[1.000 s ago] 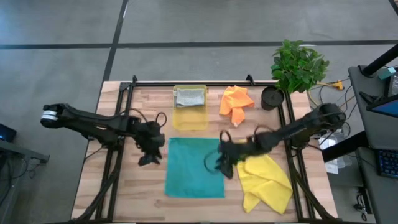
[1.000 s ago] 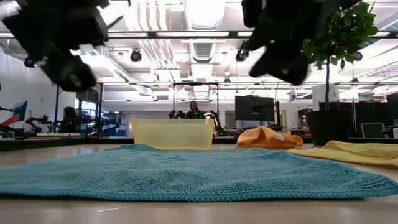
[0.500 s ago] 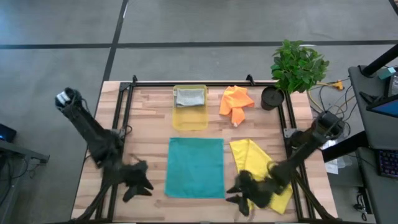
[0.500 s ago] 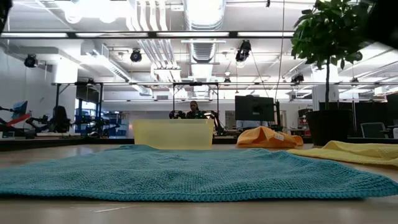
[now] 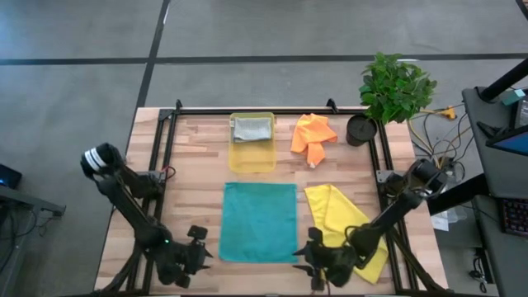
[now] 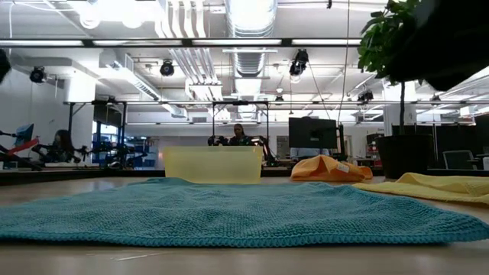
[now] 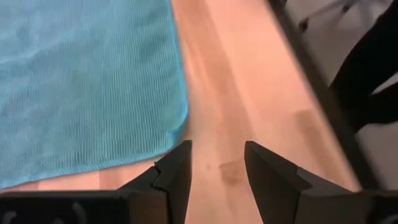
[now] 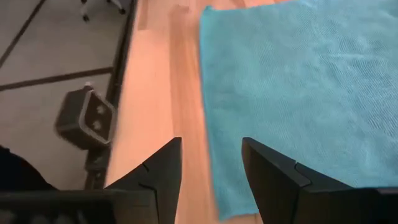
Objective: Fold microfiber towels
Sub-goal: Fold the light blue microfiber cloth
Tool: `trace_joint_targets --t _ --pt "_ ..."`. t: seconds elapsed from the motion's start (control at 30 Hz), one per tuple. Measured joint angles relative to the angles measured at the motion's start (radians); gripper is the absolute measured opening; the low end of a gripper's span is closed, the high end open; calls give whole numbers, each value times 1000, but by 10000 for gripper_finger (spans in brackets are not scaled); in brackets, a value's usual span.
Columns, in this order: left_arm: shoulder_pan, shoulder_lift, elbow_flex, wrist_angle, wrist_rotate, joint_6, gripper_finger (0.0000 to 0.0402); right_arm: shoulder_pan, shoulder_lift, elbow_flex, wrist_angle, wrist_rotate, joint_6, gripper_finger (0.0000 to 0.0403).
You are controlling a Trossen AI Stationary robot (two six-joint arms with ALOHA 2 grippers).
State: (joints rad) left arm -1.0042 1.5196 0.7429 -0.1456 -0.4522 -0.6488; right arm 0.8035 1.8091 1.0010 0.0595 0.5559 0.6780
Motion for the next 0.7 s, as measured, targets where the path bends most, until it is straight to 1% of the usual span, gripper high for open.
trace_joint_targets --t 0.17,0.37,0.57,0.7 --pt "45 70 -9 2 4 42 134 -20 -6 42 -62 -90 29 156" --pt "101 110 -6 29 9 169 134 -22 -7 103 -130 -95 29 144" --pt "140 143 -11 143 93 318 134 -20 -8 138 -262 -95 19 137" --pt "164 173 -3 156 159 359 134 -27 -8 108 -266 -96 -42 140"
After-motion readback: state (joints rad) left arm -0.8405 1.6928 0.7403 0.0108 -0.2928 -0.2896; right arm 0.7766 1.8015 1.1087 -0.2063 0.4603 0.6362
